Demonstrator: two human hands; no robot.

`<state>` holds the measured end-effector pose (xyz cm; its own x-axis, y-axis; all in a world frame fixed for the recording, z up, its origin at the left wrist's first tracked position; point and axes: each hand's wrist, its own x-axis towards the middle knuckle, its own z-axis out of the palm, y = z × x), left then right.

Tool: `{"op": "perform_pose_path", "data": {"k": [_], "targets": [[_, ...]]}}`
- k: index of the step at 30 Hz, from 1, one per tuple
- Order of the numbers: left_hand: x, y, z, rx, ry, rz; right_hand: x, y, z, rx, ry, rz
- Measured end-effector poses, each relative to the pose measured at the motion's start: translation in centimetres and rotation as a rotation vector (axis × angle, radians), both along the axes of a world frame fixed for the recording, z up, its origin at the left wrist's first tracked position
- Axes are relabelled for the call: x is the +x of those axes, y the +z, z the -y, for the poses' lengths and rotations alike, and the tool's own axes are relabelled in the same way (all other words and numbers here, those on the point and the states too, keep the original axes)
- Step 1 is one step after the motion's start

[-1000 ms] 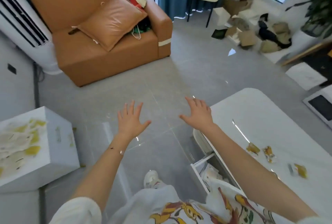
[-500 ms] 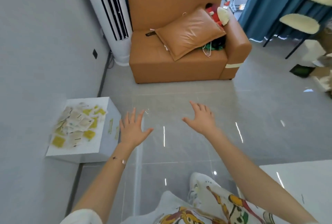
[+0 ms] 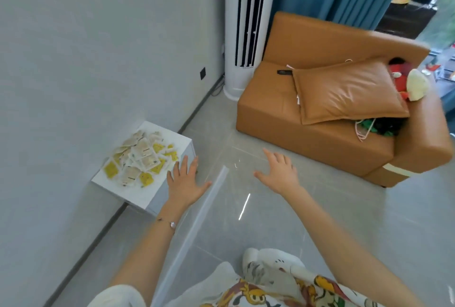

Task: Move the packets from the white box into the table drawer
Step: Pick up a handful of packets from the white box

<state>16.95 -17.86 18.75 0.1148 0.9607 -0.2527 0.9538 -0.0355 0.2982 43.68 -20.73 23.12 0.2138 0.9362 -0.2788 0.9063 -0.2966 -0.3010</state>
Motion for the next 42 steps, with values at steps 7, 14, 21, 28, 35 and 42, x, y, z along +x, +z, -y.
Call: {"op": "perform_pose_path", "data": {"k": [7,14,21,28,35,42], "targets": [[-0.5,-0.7,-2.7,-0.051,0.234,0.007,-0.7,-0.3,-10.0,-0.049,0.230,0.002],[-6.5,-2.5,-6.6,-0.070,0.476,0.000,-8.0,-1.6,-19.3,-0.058,0.460,-0.045],[-13.7,-5.6,-12.5,-0.109,0.597,0.017,-15.3,-2.9,-27.4,-0.086,0.576,0.005],[-20.6,-8.5,-17.1,-0.246,0.680,0.040,-21.5,-5.4,-34.9,-0.193,0.561,0.001],[-23.0,-11.0,-17.1,-0.318,0.860,0.108,-27.2,-9.9,-38.2,-0.434,0.626,-0.008],[-26.3,-18.8,-17.9,-0.372,1.068,0.139,-33.7,-19.3,-43.4,-0.514,0.739,0.054]]}}
